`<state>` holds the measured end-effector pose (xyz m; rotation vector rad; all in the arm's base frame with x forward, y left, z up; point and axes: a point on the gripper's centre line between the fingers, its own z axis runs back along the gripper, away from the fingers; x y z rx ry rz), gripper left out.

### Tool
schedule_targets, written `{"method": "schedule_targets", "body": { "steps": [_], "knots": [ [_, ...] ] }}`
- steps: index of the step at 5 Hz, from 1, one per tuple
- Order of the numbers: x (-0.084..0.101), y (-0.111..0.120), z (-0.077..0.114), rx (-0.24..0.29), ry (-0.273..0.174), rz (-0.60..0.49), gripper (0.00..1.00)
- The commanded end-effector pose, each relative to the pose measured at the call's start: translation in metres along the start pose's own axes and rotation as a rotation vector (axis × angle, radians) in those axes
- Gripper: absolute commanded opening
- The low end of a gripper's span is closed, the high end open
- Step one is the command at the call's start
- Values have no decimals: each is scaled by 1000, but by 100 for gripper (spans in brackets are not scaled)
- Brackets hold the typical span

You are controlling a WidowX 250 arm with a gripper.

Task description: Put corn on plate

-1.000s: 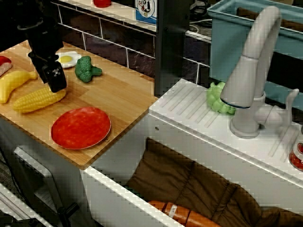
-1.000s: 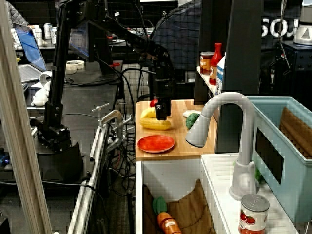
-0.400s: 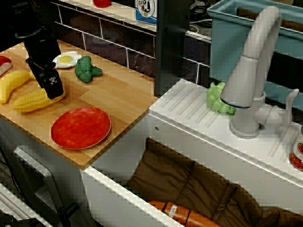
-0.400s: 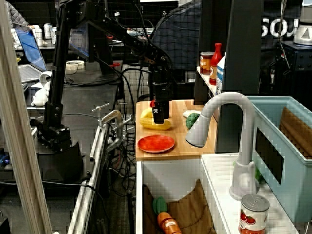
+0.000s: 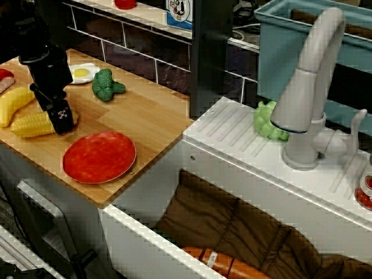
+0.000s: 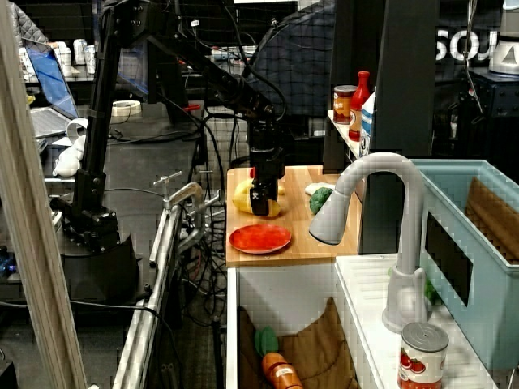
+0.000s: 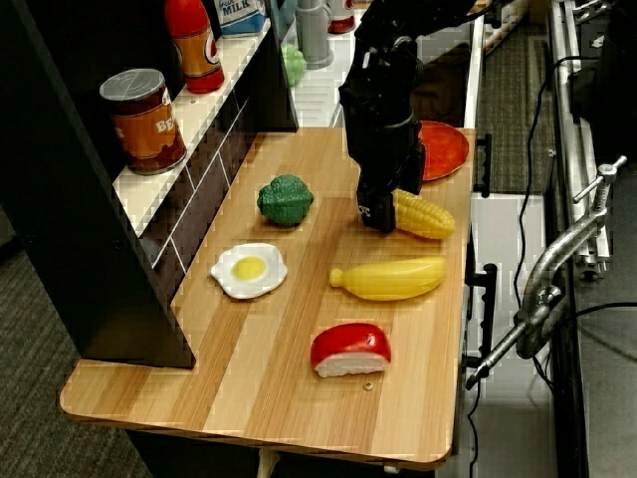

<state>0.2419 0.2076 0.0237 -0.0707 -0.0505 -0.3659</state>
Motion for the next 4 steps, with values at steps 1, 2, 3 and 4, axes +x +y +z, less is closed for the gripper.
{"method": "schedule_targets", "body": {
  "steps": [1, 2, 3, 4],
  "knots": [
    [0, 8, 1, 28, 7, 2, 0],
    [1, 7, -2, 22, 16, 7, 0],
    [10, 1, 0, 2, 41, 33, 0],
    [35, -35, 25, -55, 68, 75, 0]
  ]
}}
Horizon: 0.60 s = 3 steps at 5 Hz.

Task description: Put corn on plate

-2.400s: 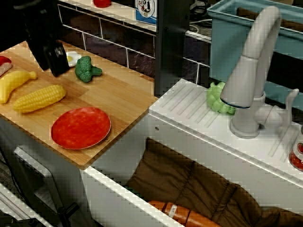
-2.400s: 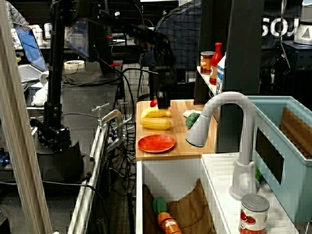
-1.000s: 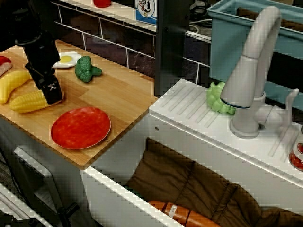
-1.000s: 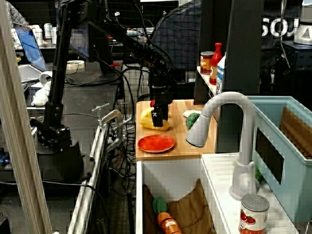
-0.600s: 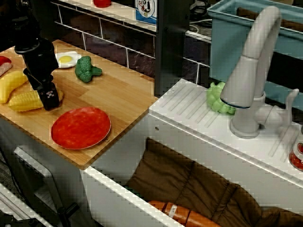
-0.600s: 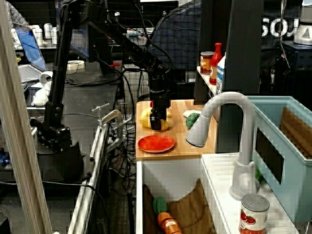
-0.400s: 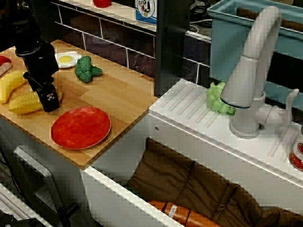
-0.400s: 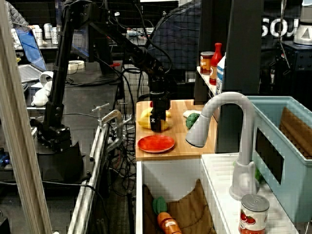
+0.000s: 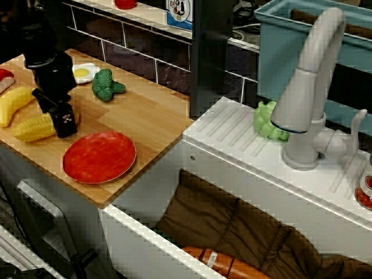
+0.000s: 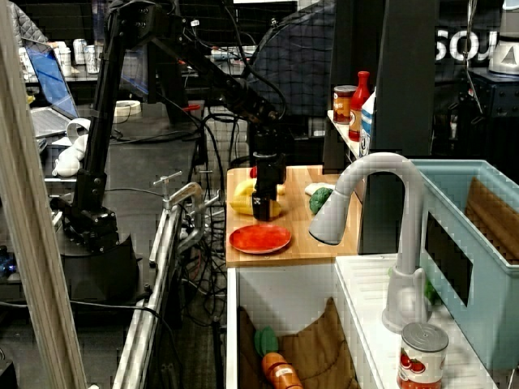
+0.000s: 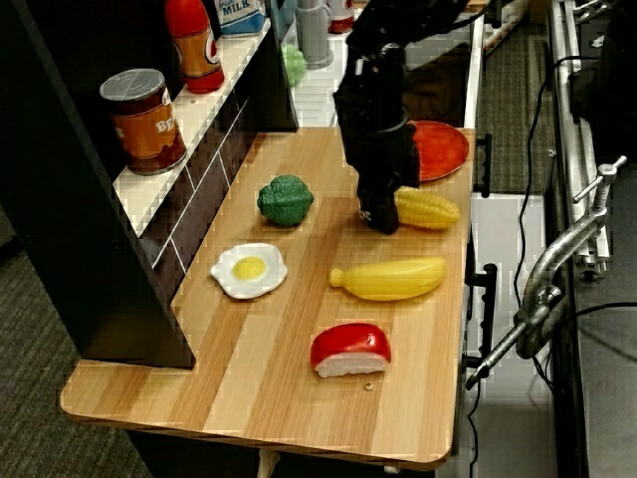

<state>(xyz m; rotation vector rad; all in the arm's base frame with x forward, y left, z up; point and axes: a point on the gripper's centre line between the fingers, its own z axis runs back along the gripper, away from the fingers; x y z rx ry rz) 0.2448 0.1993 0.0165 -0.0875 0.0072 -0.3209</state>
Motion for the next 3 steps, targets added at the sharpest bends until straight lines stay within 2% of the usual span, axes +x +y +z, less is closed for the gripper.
{"method": "schedule_targets", "body": {
  "steps": [1, 2, 3],
  "knots": [
    [41, -67, 51, -89, 72, 59, 0],
    [48, -88, 60, -106, 108, 86, 0],
    [48, -88, 68, -151, 116, 105, 0]
  ]
}}
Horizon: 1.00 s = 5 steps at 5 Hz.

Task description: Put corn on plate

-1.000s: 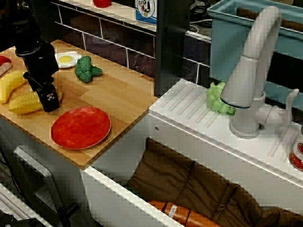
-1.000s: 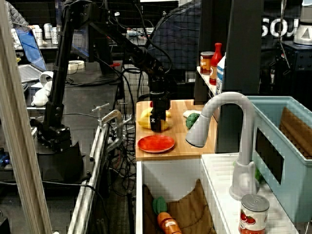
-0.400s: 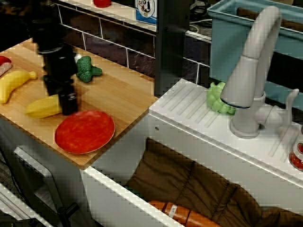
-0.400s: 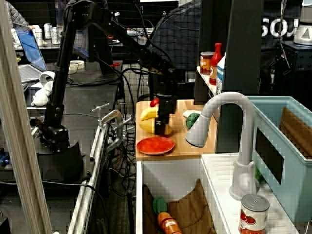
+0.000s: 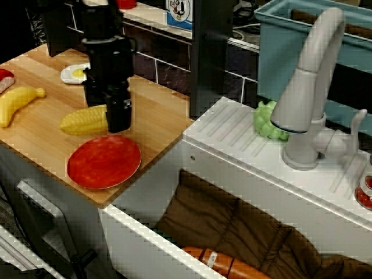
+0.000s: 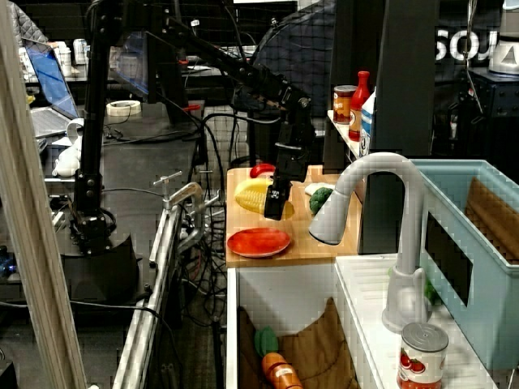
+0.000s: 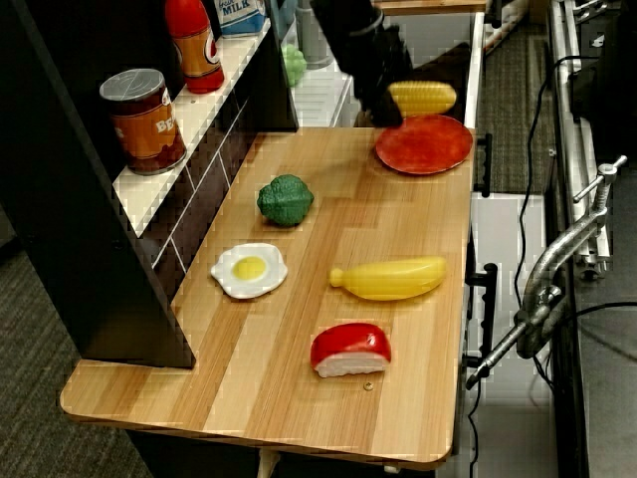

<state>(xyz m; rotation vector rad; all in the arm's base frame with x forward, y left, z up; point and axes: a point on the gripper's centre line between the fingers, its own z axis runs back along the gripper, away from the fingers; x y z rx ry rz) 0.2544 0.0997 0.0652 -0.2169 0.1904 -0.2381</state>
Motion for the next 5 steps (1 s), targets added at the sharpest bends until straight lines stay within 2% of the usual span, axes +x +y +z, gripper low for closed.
{"method": "schedule_targets", "body": {
  "steps": [1, 3, 5],
  "knots": [
    [-6, 11, 21, -3, -50, 25, 0],
    [-22, 18, 0, 12, -74, 32, 0],
    [-29, 12, -13, 35, -141, 100, 0]
  ]
}}
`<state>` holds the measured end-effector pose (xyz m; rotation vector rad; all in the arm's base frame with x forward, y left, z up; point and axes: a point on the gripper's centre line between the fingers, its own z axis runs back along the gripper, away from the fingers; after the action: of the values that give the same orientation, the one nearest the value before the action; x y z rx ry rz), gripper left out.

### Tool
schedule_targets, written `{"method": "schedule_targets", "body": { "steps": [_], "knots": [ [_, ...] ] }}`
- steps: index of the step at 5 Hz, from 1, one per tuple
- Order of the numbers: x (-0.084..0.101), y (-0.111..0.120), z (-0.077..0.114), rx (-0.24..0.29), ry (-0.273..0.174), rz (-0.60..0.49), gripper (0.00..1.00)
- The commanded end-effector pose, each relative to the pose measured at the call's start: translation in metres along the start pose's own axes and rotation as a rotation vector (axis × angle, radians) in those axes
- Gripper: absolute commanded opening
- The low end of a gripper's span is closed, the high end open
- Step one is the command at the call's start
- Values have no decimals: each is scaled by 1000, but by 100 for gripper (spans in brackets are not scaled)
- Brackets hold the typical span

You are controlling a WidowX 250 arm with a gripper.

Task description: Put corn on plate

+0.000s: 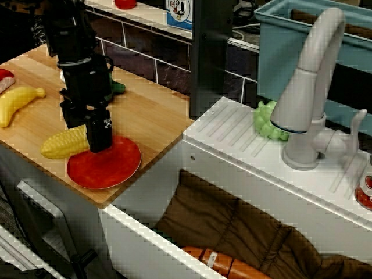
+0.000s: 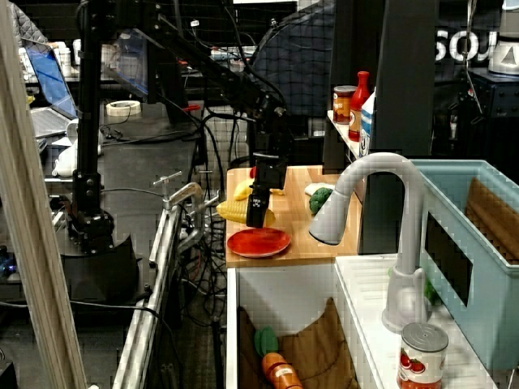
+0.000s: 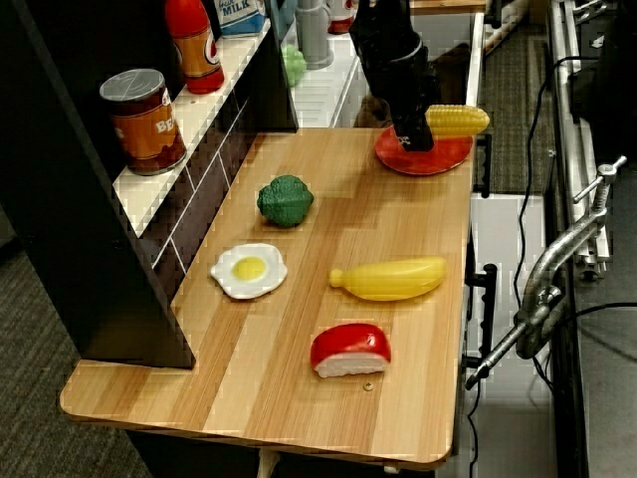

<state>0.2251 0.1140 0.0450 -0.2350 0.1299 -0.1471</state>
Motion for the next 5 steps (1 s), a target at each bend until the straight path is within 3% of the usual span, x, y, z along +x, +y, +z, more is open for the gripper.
{"method": "schedule_targets", "body": {
  "steps": [1, 2, 5],
  "knots": [
    [-1, 0, 9, 36, -71, 39, 52],
    [-1, 0, 9, 36, -71, 39, 100],
    [-1, 0, 9, 36, -71, 39, 100]
  ]
}}
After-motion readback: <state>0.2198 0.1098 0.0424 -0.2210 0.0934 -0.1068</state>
